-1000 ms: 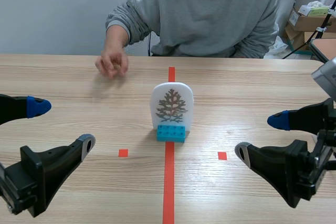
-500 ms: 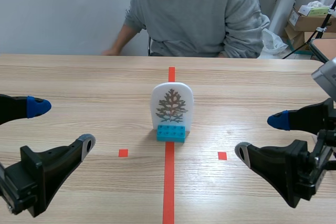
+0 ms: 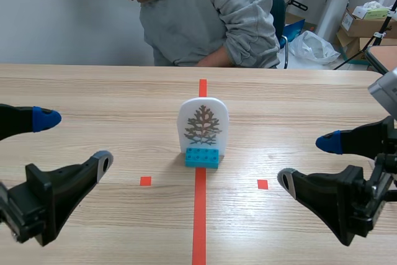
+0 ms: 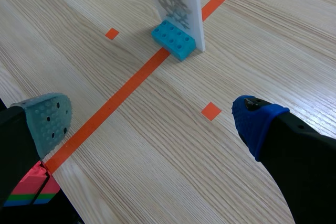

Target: Do the leaf sorting experiment

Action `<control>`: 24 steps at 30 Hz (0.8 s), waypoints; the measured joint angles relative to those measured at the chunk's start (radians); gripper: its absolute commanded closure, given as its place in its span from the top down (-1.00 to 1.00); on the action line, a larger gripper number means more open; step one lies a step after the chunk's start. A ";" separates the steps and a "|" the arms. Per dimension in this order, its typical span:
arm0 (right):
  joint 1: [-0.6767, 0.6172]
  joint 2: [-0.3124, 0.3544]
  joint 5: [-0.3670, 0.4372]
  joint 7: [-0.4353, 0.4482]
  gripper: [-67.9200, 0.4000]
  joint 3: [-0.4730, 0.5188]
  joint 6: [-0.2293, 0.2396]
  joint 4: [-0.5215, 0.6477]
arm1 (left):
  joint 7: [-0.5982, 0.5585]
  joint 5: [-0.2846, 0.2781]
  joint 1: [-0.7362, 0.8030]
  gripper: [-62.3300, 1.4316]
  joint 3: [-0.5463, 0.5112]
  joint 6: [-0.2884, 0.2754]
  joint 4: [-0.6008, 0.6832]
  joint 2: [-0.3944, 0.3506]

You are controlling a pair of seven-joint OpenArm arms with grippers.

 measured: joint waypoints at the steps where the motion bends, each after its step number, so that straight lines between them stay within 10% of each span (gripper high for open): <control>1: 0.000 0.000 0.000 0.000 0.87 0.000 0.000 0.000 | 0.000 -0.002 -0.019 1.00 0.002 -0.006 -0.016 -0.008; 11: 0.000 0.000 0.000 0.000 0.87 0.000 0.000 0.000 | 0.011 -0.002 -0.272 1.00 0.190 -0.023 -0.236 -0.133; 24: 0.000 0.000 -0.004 0.000 0.87 0.000 0.000 0.000 | 0.051 0.052 -0.786 1.00 0.618 -0.023 -0.661 -0.056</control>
